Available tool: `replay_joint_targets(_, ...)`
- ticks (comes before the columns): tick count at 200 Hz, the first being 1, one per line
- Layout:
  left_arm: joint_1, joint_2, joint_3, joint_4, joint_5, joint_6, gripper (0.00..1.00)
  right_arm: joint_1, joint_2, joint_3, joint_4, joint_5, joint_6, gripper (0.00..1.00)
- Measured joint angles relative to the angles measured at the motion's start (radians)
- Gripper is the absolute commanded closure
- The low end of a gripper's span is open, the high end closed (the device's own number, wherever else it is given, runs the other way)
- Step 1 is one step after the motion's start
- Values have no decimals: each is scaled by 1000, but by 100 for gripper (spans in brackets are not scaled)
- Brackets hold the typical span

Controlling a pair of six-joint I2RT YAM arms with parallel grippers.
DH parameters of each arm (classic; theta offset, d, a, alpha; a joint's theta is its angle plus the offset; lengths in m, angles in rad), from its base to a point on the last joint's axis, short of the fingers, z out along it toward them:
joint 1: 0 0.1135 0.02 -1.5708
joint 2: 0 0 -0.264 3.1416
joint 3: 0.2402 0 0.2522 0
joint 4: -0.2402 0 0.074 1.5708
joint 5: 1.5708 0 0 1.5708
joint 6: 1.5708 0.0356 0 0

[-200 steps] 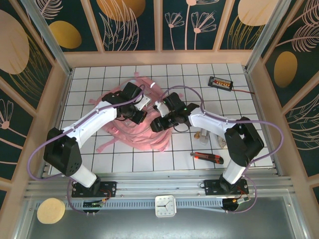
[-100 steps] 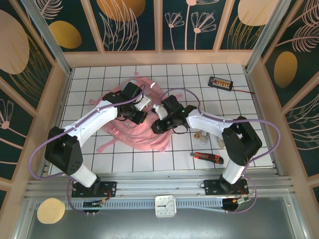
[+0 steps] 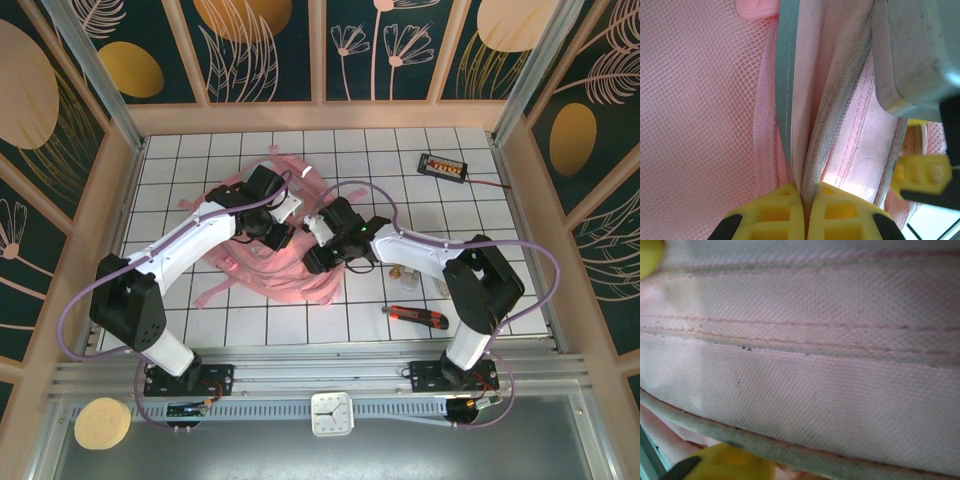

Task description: Pack books, pencil case, and school supplies into a backpack

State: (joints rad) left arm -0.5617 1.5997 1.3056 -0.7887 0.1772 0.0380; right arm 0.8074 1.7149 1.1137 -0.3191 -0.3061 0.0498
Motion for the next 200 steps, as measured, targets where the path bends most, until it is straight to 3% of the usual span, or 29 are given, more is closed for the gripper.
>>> replay_joint_targets(36,0,0,0,-3,-4,4,100,23,2,0,-15,55,-29,100)
replay_joint_targets(71,-1,0,-2,0,-16,14,100,18,-2,0,-27,82,-49,100)
replay_joint_targets(114,-58,-90,-110,132,-81,35,100,-83,0,8,-31,45,-103,100)
replay_joint_targets(152,-87,-148,-165,213,-137,41,100,-143,45,119,-113,-17,-158,100)
replay_joint_targets(156,-87,-149,-165,217,-145,40,86,-146,54,135,-124,-23,-163,100)
replay_joint_targets(162,-87,-150,-165,221,-159,40,50,-148,64,154,-136,-32,-166,100)
replay_joint_targets(166,-87,-150,-165,221,-166,42,35,-149,69,166,-143,-37,-168,100)
replay_joint_targets(189,-87,-177,-165,161,-190,40,22,-161,76,187,-192,-11,-149,100)
replay_joint_targets(200,-87,-200,-165,135,-196,35,21,-165,76,189,-206,-5,-132,100)
